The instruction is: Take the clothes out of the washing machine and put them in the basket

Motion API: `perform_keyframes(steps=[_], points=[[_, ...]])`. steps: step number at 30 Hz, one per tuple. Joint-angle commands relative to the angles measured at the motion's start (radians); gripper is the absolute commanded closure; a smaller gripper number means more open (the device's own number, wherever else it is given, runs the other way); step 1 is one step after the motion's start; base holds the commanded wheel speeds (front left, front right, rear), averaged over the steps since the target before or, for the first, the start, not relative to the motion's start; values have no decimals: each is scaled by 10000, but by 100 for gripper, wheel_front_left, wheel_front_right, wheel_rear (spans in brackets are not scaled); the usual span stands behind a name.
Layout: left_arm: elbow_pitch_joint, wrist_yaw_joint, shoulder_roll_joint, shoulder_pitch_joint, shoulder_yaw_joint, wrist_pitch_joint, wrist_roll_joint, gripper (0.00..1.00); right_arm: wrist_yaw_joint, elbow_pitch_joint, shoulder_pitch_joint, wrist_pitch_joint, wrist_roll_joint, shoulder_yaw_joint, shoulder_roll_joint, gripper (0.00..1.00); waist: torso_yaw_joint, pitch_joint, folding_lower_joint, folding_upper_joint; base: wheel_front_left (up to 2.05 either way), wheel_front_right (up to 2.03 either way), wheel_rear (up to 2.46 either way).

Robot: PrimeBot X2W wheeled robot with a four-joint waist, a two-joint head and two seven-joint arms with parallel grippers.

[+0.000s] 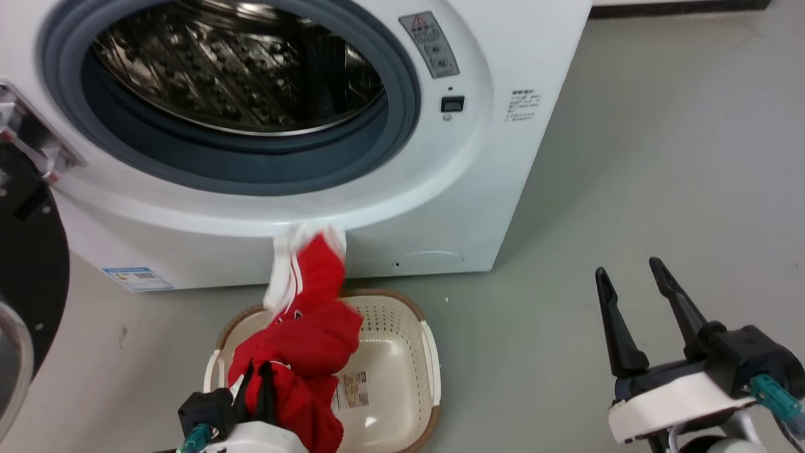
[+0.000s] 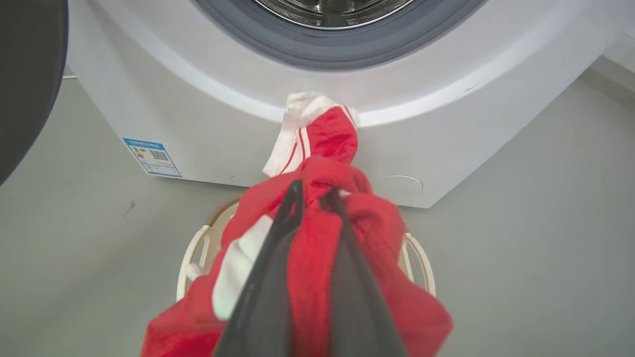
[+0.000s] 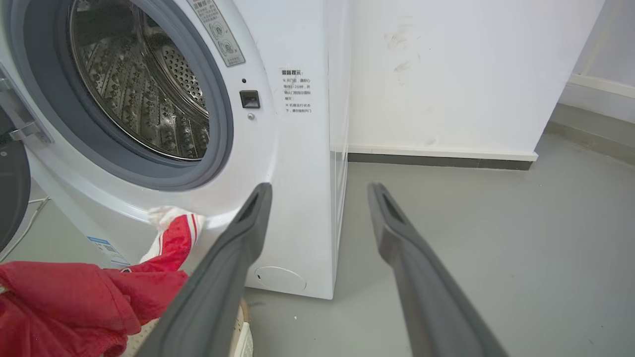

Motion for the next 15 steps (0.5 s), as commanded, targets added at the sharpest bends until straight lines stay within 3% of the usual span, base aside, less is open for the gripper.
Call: perform_keyframes(steps=[1, 15], points=[[304, -15, -71, -336, 26, -167, -53, 100, -7, -45, -237, -29, -20, 5, 19, 0, -91, 524, -1, 0, 0, 0, 0], [3777, -339, -38, -3280, 836, -685, -115, 100, -7, -198, -1506, -280, 2, 315, 20, 0, -854, 3512, -1, 0, 0, 0, 0]])
